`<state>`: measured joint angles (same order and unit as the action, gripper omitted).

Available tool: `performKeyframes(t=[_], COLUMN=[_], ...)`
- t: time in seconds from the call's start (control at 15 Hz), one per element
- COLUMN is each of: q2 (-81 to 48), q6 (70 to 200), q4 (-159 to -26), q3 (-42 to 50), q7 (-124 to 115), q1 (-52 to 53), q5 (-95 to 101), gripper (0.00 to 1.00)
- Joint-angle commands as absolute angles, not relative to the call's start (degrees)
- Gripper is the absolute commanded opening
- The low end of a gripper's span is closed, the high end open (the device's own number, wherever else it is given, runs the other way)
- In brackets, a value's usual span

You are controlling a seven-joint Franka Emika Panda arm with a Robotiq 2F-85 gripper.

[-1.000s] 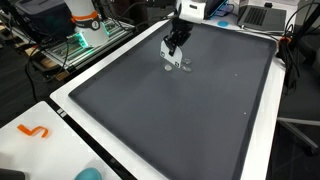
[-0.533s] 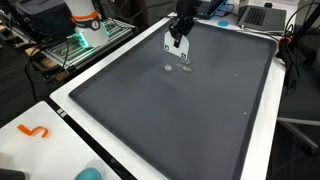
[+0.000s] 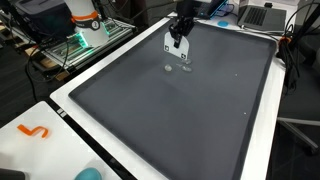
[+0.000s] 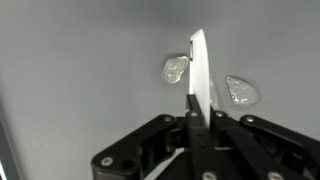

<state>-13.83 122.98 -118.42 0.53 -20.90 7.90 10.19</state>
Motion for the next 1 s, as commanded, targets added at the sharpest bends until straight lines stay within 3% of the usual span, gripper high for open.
performKeyframes(t=[0.0, 0.93], q2=[-13.26, -13.10], q6=[122.89, 114.64], q4=[-118.15, -108.26], q3=[-0.27, -5.03], q7=[-20.26, -21.37], q1=[7.65, 13.10], q5=[10.48, 17.74], gripper=[0.01, 0.01])
